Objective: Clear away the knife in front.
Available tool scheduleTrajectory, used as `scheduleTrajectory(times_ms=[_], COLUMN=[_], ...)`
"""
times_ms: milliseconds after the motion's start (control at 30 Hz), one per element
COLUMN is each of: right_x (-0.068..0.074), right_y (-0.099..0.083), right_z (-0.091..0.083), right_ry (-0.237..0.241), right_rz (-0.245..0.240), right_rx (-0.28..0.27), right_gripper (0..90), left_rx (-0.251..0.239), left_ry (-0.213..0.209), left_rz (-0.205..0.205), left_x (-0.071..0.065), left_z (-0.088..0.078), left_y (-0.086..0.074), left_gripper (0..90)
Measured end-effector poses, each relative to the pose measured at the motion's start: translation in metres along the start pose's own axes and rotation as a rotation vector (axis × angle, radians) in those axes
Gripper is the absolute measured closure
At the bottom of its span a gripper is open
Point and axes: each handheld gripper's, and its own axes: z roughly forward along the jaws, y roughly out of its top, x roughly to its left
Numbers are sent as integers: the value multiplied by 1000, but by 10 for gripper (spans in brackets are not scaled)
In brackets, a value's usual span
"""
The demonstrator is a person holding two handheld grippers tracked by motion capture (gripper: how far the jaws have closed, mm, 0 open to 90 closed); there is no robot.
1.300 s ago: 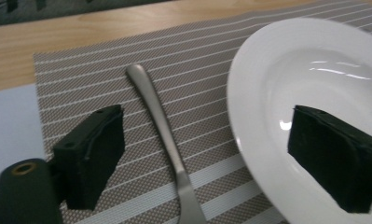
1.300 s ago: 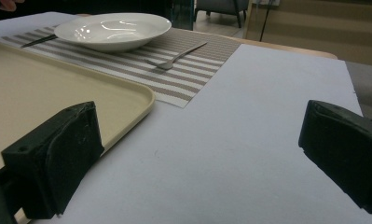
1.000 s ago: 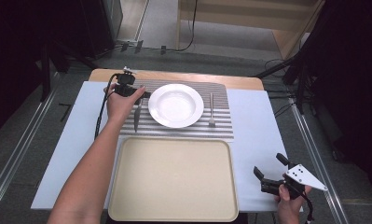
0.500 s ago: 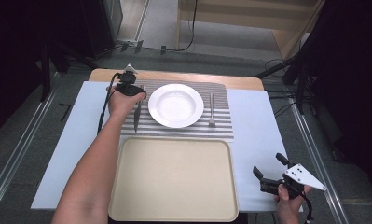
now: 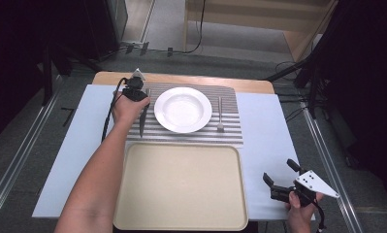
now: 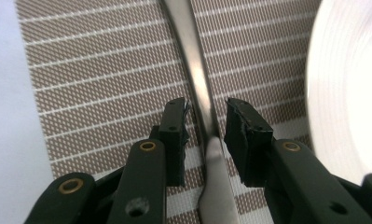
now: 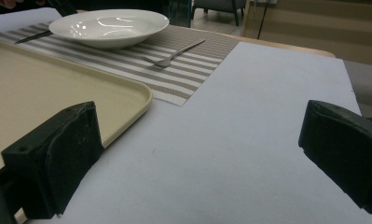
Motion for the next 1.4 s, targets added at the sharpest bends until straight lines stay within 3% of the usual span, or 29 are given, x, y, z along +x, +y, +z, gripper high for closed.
scheduleTrajectory(times_ms=[100,267,467,733,833,1067,1233,1400], right_x=[0,0,0,1,1,1,1,1], right_y=[0,0,0,0,0,0,0,0], right_z=[0,0,0,1,1,2,2,2], right_ry=[-2,-4,-7,-15,-18,-22,-25,-24], right_rz=[1,-1,0,5,5,7,7,5], right_rx=[1,2,2,6,8,16,17,16], right_gripper=[0,0,0,0,0,0,0,0], left_rx=[22,38,38,46,64,69,62,62], left_ry=[-1,35,30,40,54,73,31,18], left_rz=[-5,1,-1,13,50,77,60,64], left_x=[-3,-6,-2,-4,-6,-10,-4,-1], left_z=[3,3,3,4,5,5,4,3], left_y=[0,0,0,2,4,4,3,3], left_gripper=[670,726,784,783,781,792,797,798])
